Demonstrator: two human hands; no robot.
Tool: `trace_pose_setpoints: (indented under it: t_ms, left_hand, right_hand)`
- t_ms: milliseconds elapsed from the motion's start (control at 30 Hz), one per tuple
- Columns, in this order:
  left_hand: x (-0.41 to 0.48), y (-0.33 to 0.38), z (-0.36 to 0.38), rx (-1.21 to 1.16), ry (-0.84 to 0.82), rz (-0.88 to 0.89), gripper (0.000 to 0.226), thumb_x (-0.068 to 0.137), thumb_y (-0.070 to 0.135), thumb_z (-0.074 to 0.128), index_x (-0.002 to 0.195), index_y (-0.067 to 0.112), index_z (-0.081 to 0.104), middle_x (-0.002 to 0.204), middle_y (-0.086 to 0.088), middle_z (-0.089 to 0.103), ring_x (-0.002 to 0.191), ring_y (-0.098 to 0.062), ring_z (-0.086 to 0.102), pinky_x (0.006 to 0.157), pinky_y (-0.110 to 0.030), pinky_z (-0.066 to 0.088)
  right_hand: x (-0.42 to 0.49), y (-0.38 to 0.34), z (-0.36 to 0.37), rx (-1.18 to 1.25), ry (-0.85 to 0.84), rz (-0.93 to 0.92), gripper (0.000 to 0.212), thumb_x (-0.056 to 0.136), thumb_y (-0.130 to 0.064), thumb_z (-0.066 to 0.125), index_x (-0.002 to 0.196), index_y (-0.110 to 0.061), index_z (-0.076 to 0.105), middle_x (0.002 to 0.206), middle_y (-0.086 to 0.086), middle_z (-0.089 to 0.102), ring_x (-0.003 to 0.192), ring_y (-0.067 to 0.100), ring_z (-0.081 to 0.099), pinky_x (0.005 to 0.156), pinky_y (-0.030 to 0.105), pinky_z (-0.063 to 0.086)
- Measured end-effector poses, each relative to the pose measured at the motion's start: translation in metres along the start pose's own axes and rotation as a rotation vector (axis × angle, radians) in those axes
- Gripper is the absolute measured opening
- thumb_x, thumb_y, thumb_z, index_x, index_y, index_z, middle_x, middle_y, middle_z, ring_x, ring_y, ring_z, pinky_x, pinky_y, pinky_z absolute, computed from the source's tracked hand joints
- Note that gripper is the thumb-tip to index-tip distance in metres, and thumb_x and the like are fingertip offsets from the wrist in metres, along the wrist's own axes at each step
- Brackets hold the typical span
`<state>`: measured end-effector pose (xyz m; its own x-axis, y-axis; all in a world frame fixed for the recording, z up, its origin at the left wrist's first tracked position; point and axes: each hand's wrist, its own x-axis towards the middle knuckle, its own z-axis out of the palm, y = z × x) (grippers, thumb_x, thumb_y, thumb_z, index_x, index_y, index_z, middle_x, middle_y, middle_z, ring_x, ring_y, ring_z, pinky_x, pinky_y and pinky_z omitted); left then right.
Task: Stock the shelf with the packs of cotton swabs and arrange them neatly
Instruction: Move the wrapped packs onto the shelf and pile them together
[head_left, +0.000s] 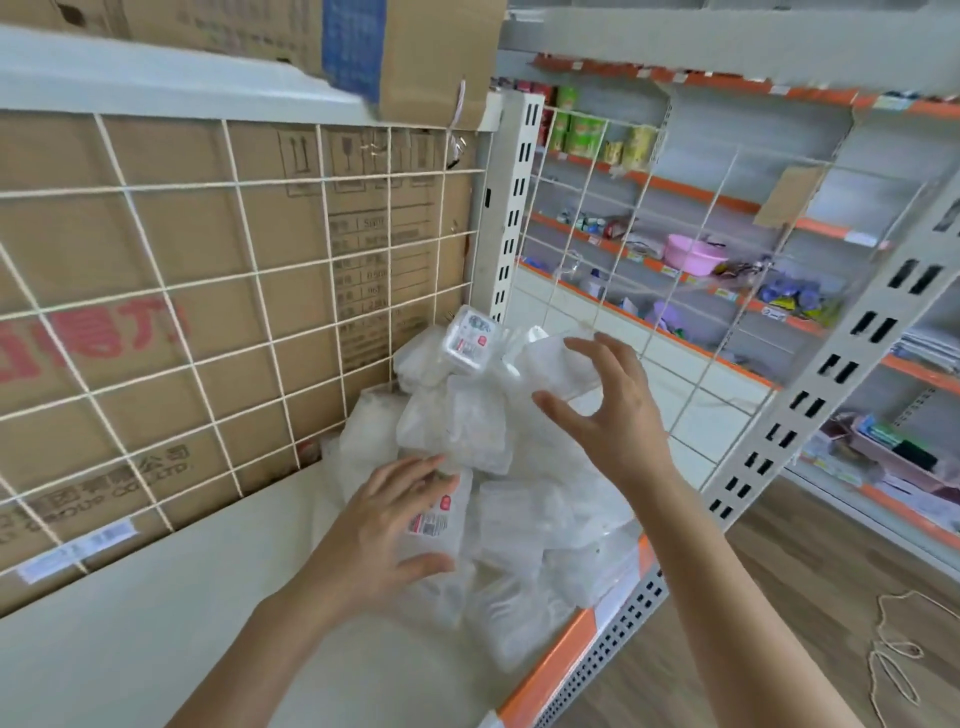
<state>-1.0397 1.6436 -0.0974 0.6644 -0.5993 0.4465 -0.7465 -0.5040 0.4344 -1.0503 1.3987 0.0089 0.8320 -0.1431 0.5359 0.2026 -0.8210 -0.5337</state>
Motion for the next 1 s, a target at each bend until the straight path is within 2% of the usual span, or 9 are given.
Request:
trace_pose_setpoints:
  t_ms: [100,233,400,567,633,700,800,933,1000]
  left_hand:
    - [0.000,0.002,0.001,0.006,0.003,-0.013,0.072,0.076,0.066,0.058,0.132,0.021,0.054,0.143,0.008,0.041,0.131,-0.008,0.031,0.109,-0.014,0.018]
    - [-0.004,0.003,0.005,-0.020,0.024,-0.031,0.073,0.073,0.063,0.061,0.135,0.026,0.048,0.145,0.012,0.034,0.134,-0.004,0.026,0.110,-0.013,0.015]
    - [-0.011,0.002,-0.001,-0.029,0.047,-0.080,0.073,0.076,0.071,0.055,0.138,0.036,0.041,0.149,0.021,0.025,0.138,-0.001,0.021,0.111,-0.030,0.022]
    - [-0.021,0.011,-0.015,-0.030,0.110,-0.102,0.060,0.085,0.070,0.043,0.138,0.043,0.035,0.145,0.030,0.023,0.136,0.004,0.022,0.109,-0.012,0.014]
    - [-0.027,0.013,-0.022,-0.021,0.123,-0.123,0.058,0.086,0.068,0.041,0.138,0.042,0.036,0.145,0.024,0.029,0.135,0.002,0.026,0.109,-0.014,0.017]
    - [-0.033,0.014,-0.029,0.025,0.152,-0.126,0.058,0.089,0.063,0.041,0.137,0.032,0.043,0.144,0.015,0.037,0.134,-0.002,0.031,0.108,-0.014,0.018]
    - [-0.049,0.017,-0.040,0.083,0.189,-0.165,0.060,0.091,0.062,0.037,0.134,0.023,0.050,0.140,0.011,0.041,0.132,-0.005,0.034,0.107,-0.017,0.021]
    - [-0.073,0.025,-0.053,0.132,0.214,-0.301,0.068,0.087,0.069,0.031,0.132,0.022,0.052,0.138,0.005,0.047,0.128,-0.008,0.038,0.103,-0.034,0.032]
    - [-0.086,0.035,-0.058,0.171,0.232,-0.361,0.068,0.085,0.067,0.034,0.132,0.021,0.052,0.136,0.005,0.048,0.126,-0.012,0.040,0.101,-0.037,0.033]
  right_hand:
    - [0.031,-0.008,0.016,0.019,-0.036,-0.050,0.057,0.078,-0.038,0.072,0.129,-0.021,0.051,0.143,0.008,0.038,0.135,0.021,0.031,0.102,0.034,0.033]
    - [0.063,-0.014,0.041,-0.043,-0.166,-0.040,0.057,0.082,-0.045,0.066,0.132,-0.024,0.049,0.148,0.007,0.031,0.138,0.022,0.025,0.105,0.035,0.030]
    - [0.074,-0.012,0.050,-0.148,-0.246,-0.022,0.048,0.094,-0.040,0.051,0.139,-0.026,0.043,0.155,0.008,0.023,0.144,0.026,0.011,0.113,0.040,0.017]
    - [0.050,-0.015,0.032,-0.139,-0.111,-0.048,0.047,0.094,-0.037,0.052,0.137,-0.021,0.045,0.148,0.010,0.035,0.138,0.026,0.026,0.109,0.038,0.023]
    - [0.033,-0.013,0.023,-0.114,-0.070,-0.074,0.045,0.092,-0.033,0.057,0.133,-0.017,0.050,0.142,0.013,0.043,0.134,0.029,0.034,0.106,0.040,0.029]
    - [0.013,-0.011,0.016,-0.083,-0.061,-0.089,0.044,0.090,-0.033,0.057,0.130,-0.014,0.053,0.136,0.015,0.048,0.129,0.032,0.041,0.101,0.043,0.035]
    - [-0.017,-0.006,0.006,-0.068,-0.084,-0.082,0.045,0.089,-0.036,0.055,0.128,-0.015,0.055,0.133,0.014,0.051,0.127,0.030,0.045,0.099,0.043,0.039]
    - [-0.049,0.000,-0.009,-0.053,-0.127,-0.085,0.047,0.088,-0.039,0.052,0.128,-0.015,0.055,0.132,0.012,0.052,0.127,0.028,0.045,0.100,0.043,0.040]
    - [-0.064,0.002,-0.016,-0.039,-0.160,-0.087,0.051,0.087,-0.045,0.047,0.127,-0.014,0.055,0.131,0.012,0.053,0.127,0.027,0.046,0.099,0.041,0.040]
